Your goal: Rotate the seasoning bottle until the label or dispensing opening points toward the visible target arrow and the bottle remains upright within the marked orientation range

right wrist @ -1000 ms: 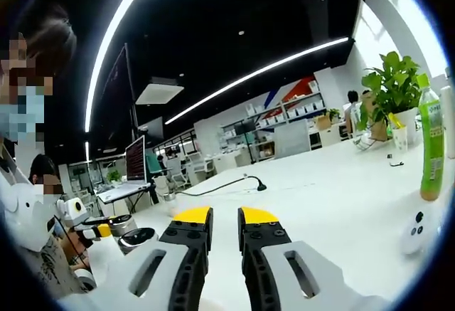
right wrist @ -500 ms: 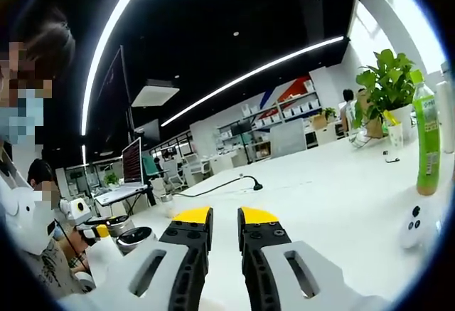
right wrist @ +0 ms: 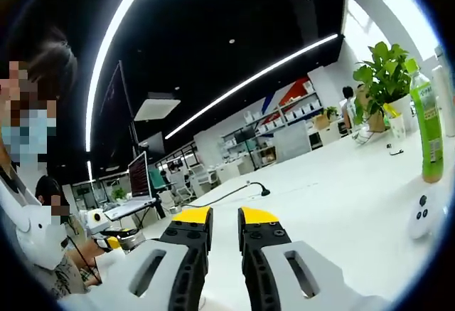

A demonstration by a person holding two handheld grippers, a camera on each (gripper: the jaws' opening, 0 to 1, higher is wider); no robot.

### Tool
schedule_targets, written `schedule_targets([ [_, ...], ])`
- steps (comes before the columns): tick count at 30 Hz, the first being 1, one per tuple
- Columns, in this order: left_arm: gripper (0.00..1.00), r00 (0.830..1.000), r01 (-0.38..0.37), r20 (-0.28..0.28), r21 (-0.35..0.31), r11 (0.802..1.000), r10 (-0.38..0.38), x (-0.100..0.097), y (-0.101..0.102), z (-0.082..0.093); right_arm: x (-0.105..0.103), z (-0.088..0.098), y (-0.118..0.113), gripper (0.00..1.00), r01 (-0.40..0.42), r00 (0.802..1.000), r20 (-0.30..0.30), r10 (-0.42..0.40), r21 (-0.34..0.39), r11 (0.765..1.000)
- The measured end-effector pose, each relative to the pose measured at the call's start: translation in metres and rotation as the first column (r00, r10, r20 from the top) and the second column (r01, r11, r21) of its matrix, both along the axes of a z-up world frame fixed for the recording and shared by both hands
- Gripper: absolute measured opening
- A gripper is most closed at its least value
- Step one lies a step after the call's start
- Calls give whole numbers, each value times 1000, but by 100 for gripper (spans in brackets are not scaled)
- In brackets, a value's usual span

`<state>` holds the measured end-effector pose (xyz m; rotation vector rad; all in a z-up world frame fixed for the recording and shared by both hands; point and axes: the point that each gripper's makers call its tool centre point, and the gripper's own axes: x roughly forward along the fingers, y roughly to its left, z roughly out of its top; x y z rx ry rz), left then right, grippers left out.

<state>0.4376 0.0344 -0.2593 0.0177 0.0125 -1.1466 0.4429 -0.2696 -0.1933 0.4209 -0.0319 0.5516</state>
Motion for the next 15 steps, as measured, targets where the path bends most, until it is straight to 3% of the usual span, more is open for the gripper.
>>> schedule_targets([
  [3, 30, 995, 90, 33, 36, 995, -91, -5, -4, 0, -3, 5, 2, 13, -16, 1000, 23, 16, 20, 1000],
  [5, 30, 992, 126, 19, 50, 991, -127, -5, -5, 0, -6, 11, 4, 13, -46, 998, 36, 44, 68, 997],
  [14, 30, 984, 177, -25, 35, 984, -177, -1, -9, -1, -9, 15, -1, 14, -33, 998, 51, 31, 42, 999],
  [15, 31, 983, 175, -56, 18, 984, -174, -1, -9, -1, -9, 16, 1, 14, -36, 998, 51, 34, 42, 998],
])
